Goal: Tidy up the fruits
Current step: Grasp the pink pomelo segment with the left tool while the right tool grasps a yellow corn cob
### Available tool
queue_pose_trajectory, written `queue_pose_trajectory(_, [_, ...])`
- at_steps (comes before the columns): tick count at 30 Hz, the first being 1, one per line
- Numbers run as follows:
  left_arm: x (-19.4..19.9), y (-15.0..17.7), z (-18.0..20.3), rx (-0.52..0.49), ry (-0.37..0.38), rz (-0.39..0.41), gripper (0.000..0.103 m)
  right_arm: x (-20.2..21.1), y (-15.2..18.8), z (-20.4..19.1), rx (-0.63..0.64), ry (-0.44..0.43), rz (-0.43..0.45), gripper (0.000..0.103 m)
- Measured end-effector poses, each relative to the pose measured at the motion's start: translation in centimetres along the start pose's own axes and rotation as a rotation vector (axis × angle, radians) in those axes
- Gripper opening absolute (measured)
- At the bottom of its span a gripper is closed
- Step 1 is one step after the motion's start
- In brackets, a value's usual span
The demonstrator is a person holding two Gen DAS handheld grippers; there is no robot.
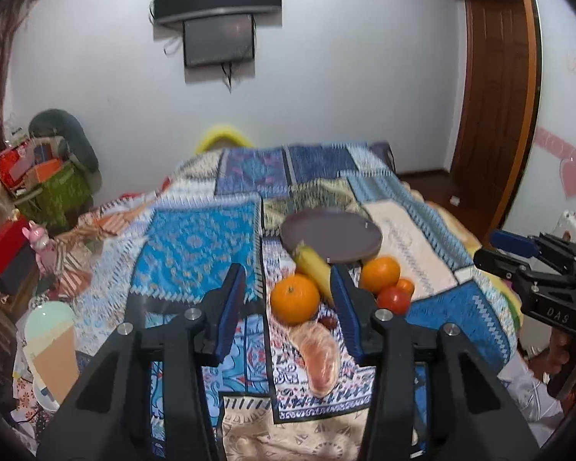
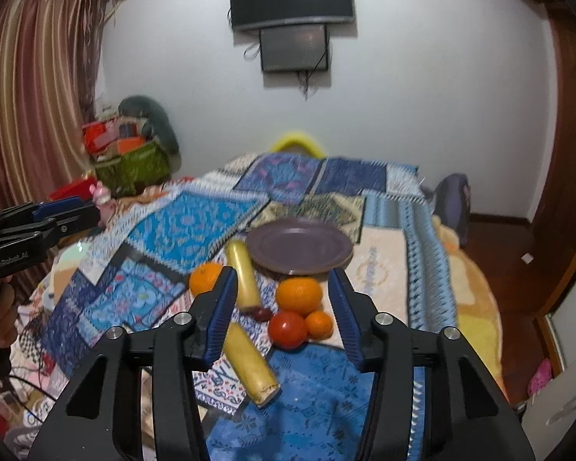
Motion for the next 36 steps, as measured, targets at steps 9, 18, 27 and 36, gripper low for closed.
queue_pose_trajectory(9, [-4.7, 2.6, 0.4, -0.025, 0.089, -0.163, 0.046, -4.8, 1.8, -0.7, 0.056, -0.066, -0.164, 0.045])
queue_pose_trajectory(18, [-9.5, 5.2, 0.0, 0.010, 0.135, -0.320, 0.046, -9.1, 4.2, -1.3, 0.058, -0.156, -0.303, 0.045])
queue_pose_trajectory(27, [-13.0, 7.7, 1.3, 0.021, 0.204, -0.448, 0.046, -11.8, 6.4, -1.7, 0.053, -0.221, -0.405, 0.045])
queue_pose_trajectory(36, [-15.0, 9.8, 2.3, 0.021, 0.215, -0.506, 0.051, -13.6, 7.7, -1.7, 0.039, -0.244, -0.458, 0.045])
Point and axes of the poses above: each gripper's, at about its wrist camera, not at the fingertips, and x roughly against the way its jaws point, z to its right, y to its underside, the point moved 1 cm from there along -x, roughly the way its jaws point, and after that the axes turned 4 degrees about z, right-handed, at the moved point
